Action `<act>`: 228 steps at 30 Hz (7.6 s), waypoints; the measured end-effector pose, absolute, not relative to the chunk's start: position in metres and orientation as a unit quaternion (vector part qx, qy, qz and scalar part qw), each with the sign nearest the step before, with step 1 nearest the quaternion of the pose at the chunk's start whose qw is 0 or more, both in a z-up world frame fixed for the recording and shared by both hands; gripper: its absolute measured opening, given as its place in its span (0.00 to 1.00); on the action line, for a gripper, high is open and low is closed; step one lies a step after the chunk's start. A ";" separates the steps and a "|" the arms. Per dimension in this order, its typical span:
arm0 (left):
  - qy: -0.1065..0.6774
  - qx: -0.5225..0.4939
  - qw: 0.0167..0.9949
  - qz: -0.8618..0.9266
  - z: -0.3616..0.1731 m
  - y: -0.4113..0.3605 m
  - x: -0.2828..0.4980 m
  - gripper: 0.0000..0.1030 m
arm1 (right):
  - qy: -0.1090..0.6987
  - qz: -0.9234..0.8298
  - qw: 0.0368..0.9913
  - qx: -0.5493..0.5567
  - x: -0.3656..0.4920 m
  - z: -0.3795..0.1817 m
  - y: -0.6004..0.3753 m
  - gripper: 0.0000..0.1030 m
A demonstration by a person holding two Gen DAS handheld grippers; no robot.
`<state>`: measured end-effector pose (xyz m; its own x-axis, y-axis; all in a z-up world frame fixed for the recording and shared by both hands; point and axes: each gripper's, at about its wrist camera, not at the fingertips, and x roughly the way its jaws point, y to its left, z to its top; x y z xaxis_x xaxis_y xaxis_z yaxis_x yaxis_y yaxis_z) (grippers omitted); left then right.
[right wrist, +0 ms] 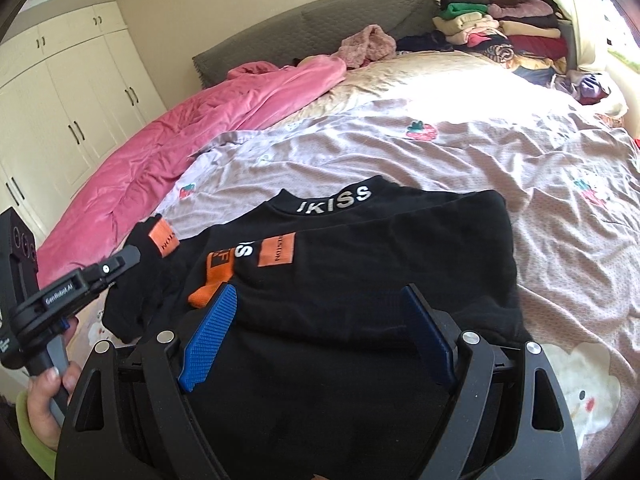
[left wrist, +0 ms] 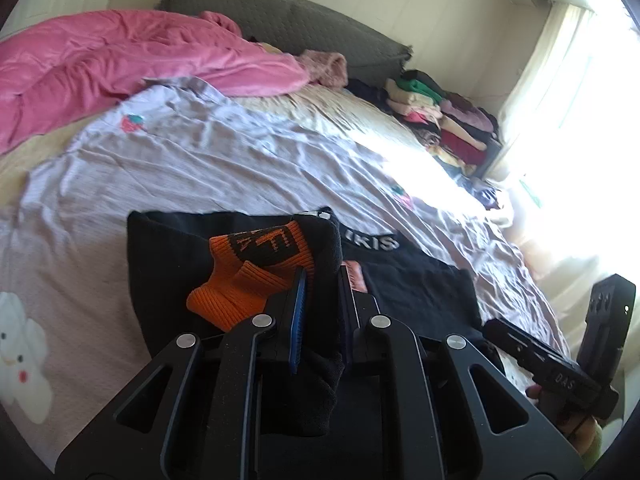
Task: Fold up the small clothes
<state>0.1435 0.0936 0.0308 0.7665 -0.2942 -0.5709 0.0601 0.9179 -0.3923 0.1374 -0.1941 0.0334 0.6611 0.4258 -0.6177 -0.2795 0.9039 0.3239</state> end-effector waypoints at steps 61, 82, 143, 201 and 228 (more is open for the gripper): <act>0.341 -0.141 0.929 0.031 0.024 0.156 0.147 0.91 | 0.313 0.205 0.926 0.041 0.169 0.063 -0.188 0.12; 0.376 -0.059 0.921 -0.076 0.007 0.076 0.173 0.71 | 0.333 0.153 0.930 0.040 0.188 0.036 -0.224 0.12; 0.470 0.006 0.880 -0.061 -0.002 0.026 0.238 0.91 | 0.358 0.174 0.917 0.021 0.180 0.028 -0.221 0.50; 0.470 0.014 0.882 -0.017 -0.028 0.037 0.215 0.91 | 0.372 0.143 0.916 0.042 0.144 0.016 -0.241 0.89; 0.412 0.010 0.911 0.000 0.025 0.053 0.118 0.91 | 0.341 0.144 0.929 0.024 0.091 0.046 -0.263 0.92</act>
<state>0.1182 0.0526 0.0250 0.6602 0.0085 -0.7511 0.0088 0.9998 0.0190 0.0915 -0.2629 0.0456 0.7267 0.2830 -0.6260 -0.2509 0.9576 0.1416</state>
